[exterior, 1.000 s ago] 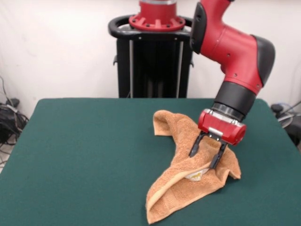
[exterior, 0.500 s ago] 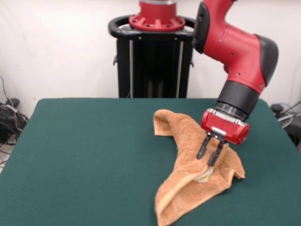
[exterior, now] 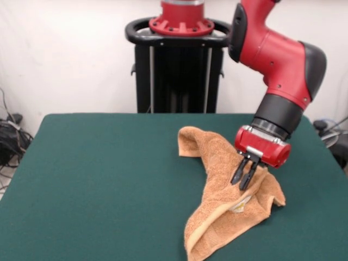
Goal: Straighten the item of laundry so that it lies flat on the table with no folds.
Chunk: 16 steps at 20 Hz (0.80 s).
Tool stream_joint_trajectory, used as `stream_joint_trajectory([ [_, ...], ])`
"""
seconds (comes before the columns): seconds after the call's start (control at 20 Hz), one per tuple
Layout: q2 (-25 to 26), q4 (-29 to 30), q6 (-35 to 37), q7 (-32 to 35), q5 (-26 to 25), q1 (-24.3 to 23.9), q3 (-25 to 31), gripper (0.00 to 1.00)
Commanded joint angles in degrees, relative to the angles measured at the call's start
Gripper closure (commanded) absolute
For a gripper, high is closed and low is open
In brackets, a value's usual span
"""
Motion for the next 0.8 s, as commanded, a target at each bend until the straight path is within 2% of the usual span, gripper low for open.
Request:
stream_joint_trajectory([
  [0.05,3.3,-4.7,4.4,6.5,6.2,1.4,4.4,1.00],
  [0.35,3.5,-4.8,3.3,6.9,5.6,1.5,4.7,1.00],
  [0.4,3.4,-4.7,2.4,7.6,4.8,1.2,5.0,0.00],
  [0.8,2.1,-4.7,2.0,9.0,2.9,0.0,6.3,0.00],
])
